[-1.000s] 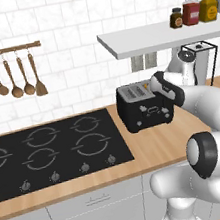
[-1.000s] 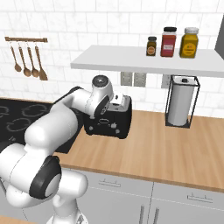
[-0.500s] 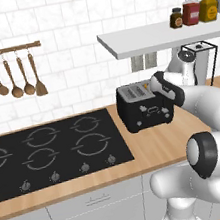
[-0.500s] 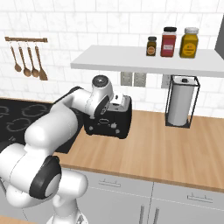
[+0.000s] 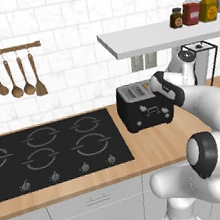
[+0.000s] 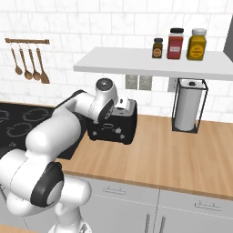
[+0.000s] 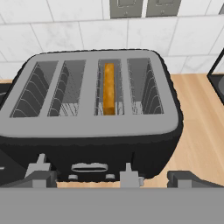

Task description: Start the toaster. Once the lever pops up, take the bread to the plate on the dining counter.

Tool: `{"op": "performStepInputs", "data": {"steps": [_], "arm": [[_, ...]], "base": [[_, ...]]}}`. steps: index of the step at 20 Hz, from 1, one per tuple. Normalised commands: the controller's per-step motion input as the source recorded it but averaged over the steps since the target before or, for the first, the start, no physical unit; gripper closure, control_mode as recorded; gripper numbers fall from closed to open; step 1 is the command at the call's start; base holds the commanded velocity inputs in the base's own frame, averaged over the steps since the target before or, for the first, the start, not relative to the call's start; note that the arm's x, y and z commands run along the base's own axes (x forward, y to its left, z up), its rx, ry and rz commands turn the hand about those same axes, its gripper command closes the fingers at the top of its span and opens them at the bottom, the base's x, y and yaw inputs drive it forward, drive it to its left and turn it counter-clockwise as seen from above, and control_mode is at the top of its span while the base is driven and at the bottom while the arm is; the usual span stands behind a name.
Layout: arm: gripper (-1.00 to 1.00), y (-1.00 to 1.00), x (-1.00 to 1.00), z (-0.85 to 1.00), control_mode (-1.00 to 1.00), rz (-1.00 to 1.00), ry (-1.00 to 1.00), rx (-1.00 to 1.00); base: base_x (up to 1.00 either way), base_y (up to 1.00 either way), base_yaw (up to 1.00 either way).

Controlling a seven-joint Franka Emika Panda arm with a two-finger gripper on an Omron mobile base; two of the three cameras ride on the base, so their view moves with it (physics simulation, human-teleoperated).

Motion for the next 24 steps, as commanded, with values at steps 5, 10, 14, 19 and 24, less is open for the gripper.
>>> {"op": "performStepInputs", "data": {"steps": [5,10,14,19,24], "arm": [[-1.00,0.00,0.00,0.00,-1.00,0.00,0.00,0.00],[-1.00,0.00,0.00,0.00,-1.00,0.00,0.00,0.00],[-1.00,0.00,0.00,0.00,-1.00,0.00,0.00,0.00],[-1.00,0.00,0.00,0.00,-1.00,0.00,0.00,0.00],[-1.00,0.00,0.00,0.00,-1.00,0.00,0.00,0.00]], "base": [[0.00,0.00,0.00],[0.00,0.00,0.00],[0.00,0.00,0.00],[0.00,0.00,0.00],[0.00,0.00,0.00]]}}
